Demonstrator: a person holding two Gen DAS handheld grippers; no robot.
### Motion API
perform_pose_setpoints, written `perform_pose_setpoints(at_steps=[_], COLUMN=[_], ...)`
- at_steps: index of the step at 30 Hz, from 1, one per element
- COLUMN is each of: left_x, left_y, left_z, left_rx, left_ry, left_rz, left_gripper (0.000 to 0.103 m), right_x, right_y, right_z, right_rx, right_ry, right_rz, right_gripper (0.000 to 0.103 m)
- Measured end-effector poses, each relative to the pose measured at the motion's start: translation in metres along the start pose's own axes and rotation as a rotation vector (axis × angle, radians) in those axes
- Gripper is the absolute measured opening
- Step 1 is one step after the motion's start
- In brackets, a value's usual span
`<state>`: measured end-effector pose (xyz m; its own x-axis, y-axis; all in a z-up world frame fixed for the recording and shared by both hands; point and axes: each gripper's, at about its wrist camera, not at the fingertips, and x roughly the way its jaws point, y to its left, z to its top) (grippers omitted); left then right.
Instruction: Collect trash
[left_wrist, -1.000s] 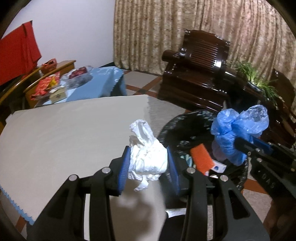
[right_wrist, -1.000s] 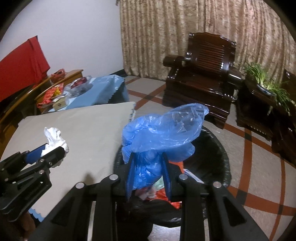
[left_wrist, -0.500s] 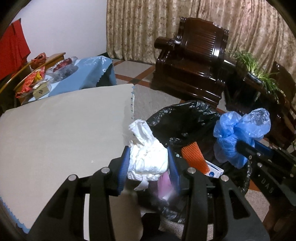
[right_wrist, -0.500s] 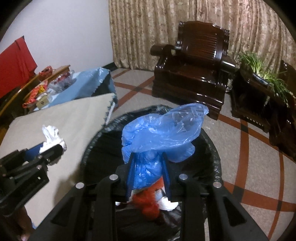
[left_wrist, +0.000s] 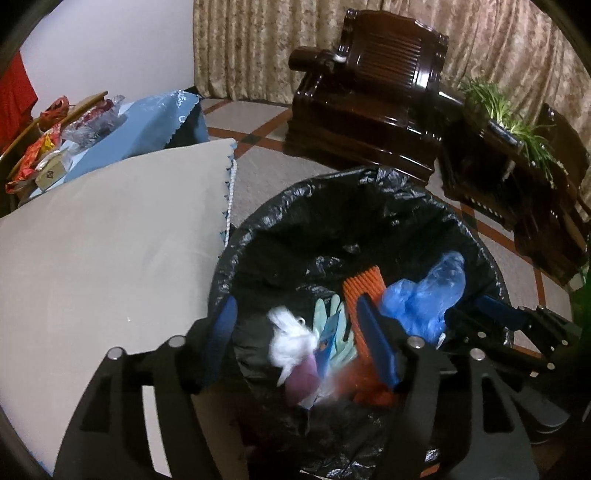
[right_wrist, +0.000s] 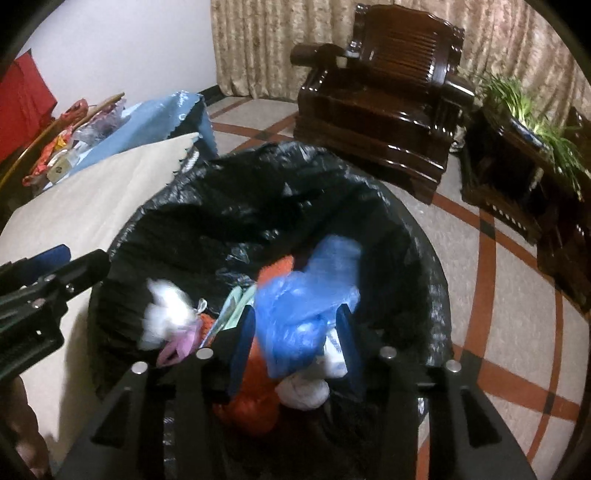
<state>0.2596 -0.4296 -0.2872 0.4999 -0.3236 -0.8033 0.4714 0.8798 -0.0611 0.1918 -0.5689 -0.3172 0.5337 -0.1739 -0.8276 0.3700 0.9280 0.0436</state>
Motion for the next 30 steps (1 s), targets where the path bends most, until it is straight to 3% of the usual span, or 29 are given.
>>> perform_pose_setpoints(at_steps=[12, 20, 25, 30], left_x=[-0.024, -0.055, -0.090, -0.133], left_y=[0.031, 0.051, 0.059, 0.065], left_z=[-0.009, -0.014, -0.016, -0.019], left_rx=[-0.015, -0.024, -0.026, -0.012], left_ry=[-0.028, -0.053, -0.089, -0.135], left_rz=[0.027, 0.043, 0.056, 0.086], left_gripper=[0.080, 0.084, 0.088, 0.090], right_x=[-0.024, -0.042, -0.069, -0.105], right_y=[-0.011, 0.003, 0.026, 0.051], right_z=[-0.011, -0.015, -0.019, -0.020], right_rx=[0.058, 0.078, 0.064, 0.084], right_ry=[-0.017, -0.033, -0.098, -0.153], right_rz=[-0.022, -0.006, -0.025, -0.017], right_gripper=[0.046, 0.048, 0.067, 0.079])
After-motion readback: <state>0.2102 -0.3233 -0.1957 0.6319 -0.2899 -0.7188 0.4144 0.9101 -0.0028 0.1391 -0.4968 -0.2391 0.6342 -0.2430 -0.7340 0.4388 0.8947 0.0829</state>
